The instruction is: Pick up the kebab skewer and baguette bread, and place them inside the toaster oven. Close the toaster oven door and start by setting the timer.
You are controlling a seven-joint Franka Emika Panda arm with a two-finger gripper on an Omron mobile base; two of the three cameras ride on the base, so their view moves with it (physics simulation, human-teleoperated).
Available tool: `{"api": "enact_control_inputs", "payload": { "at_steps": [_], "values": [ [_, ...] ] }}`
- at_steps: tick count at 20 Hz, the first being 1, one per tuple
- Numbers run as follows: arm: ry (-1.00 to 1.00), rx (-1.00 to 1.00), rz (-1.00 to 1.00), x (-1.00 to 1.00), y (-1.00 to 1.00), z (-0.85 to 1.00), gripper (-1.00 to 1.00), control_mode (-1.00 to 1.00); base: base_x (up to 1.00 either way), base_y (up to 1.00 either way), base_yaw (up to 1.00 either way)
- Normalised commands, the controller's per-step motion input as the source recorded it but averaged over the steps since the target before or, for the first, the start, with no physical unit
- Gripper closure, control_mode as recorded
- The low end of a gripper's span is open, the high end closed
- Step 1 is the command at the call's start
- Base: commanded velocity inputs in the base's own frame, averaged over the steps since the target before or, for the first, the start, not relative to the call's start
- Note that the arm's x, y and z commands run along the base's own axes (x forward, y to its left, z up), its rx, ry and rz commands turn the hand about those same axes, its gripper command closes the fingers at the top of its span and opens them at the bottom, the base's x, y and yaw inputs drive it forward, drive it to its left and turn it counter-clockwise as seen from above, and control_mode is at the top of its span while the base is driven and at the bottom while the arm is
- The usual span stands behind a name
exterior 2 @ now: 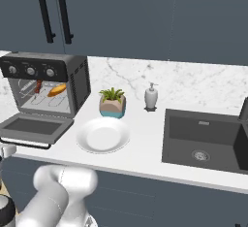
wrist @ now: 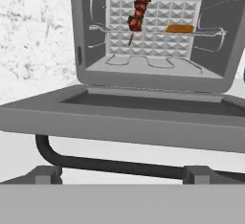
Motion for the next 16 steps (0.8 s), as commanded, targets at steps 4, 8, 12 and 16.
{"api": "enact_control_inputs", "payload": {
  "at_steps": [4, 8, 12, 16],
  "values": [
    [0.0, 0.0, -0.04, 0.19, 0.72, -0.01, -1.0, -1.0, 0.0, 0.0, 0.0],
    [-0.01, 0.0, -0.07, 0.1, 0.5, -0.19, -1.0, -1.0, 0.0, 0.0, 0.0],
    [-0.04, 0.0, -0.06, 0.11, 0.34, -0.34, -1.0, -1.0, 0.0, 0.0, 0.0],
    [-0.04, 0.01, -0.04, 0.17, 0.41, -0.37, -1.0, -1.0, 0.0, 0.0, 0.0]
  ]
}}
